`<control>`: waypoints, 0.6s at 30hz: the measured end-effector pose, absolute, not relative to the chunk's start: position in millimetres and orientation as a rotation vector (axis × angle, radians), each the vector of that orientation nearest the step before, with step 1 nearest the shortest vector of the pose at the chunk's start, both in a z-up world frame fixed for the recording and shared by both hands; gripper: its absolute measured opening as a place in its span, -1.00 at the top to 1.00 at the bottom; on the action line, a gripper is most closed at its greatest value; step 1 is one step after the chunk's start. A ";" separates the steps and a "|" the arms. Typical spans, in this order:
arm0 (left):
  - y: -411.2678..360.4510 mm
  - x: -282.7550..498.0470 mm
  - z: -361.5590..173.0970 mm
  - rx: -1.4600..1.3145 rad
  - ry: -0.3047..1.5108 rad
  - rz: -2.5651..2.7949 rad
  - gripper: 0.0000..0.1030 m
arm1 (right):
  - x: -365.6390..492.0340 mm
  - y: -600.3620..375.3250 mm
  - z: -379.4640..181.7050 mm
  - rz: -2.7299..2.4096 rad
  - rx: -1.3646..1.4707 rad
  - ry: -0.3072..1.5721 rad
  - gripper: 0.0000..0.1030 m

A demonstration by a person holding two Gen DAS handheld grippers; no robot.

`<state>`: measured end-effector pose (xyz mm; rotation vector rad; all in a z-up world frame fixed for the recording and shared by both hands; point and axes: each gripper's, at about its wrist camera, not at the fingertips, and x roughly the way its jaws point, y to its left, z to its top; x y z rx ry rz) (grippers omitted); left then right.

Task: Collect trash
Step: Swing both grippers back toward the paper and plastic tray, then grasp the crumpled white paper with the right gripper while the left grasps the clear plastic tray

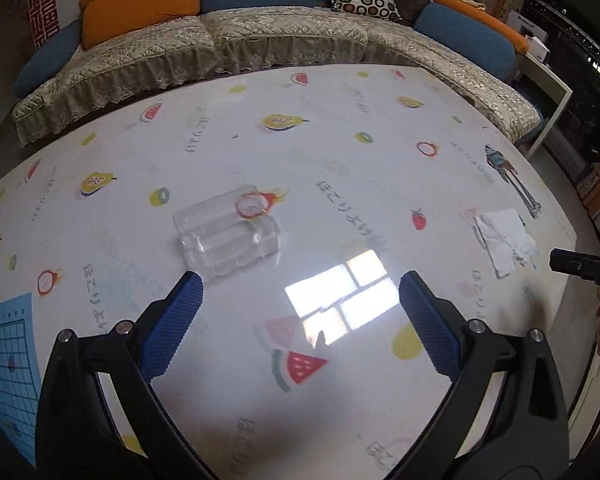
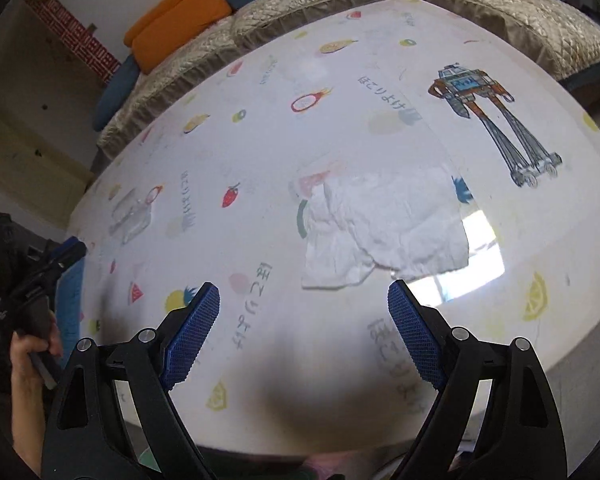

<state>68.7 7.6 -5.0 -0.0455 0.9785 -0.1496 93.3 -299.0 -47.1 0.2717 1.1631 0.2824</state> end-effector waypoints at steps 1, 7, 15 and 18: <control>11.8 75.0 -8.2 -0.040 0.976 -0.150 -0.87 | 103.8 -295.2 -52.5 0.278 0.262 1.171 -0.67; 31.1 117.7 -30.5 0.000 1.010 -0.136 -0.87 | 133.3 -287.6 -72.6 0.244 0.208 1.196 -0.67; 40.0 142.4 -65.3 0.060 1.081 -0.148 -0.87 | 146.3 -263.3 -92.9 0.253 0.092 1.225 -0.64; 38.0 146.1 -71.2 0.083 1.087 -0.154 -0.87 | 146.3 -254.5 -99.7 0.253 0.057 1.226 -0.50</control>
